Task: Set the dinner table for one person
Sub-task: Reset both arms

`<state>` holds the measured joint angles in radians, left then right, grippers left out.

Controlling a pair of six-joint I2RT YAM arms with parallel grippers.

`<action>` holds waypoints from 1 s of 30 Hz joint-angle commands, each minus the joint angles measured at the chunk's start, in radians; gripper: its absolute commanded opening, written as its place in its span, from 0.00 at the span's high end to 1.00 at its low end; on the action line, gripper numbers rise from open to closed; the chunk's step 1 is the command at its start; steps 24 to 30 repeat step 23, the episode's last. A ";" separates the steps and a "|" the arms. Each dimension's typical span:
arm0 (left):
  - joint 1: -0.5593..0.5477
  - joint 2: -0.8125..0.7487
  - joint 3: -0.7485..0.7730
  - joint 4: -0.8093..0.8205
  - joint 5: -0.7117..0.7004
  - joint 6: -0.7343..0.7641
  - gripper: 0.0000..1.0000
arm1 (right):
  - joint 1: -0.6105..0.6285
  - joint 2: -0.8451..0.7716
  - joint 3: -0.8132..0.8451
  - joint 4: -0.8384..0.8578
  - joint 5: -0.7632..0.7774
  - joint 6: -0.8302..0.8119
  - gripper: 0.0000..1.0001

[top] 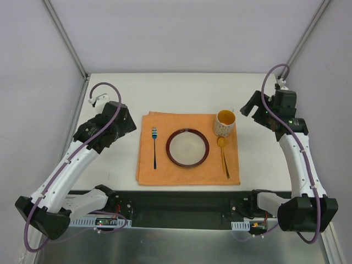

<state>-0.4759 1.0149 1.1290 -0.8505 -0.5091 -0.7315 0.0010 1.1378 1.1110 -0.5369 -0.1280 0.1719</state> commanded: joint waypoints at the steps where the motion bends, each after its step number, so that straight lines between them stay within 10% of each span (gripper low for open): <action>1: 0.011 0.034 0.083 0.004 -0.048 0.035 0.01 | -0.059 -0.003 0.082 0.043 0.096 0.046 0.00; 30: 0.010 0.108 0.138 0.004 -0.068 0.110 0.01 | -0.179 0.102 0.056 0.215 -0.159 0.166 0.00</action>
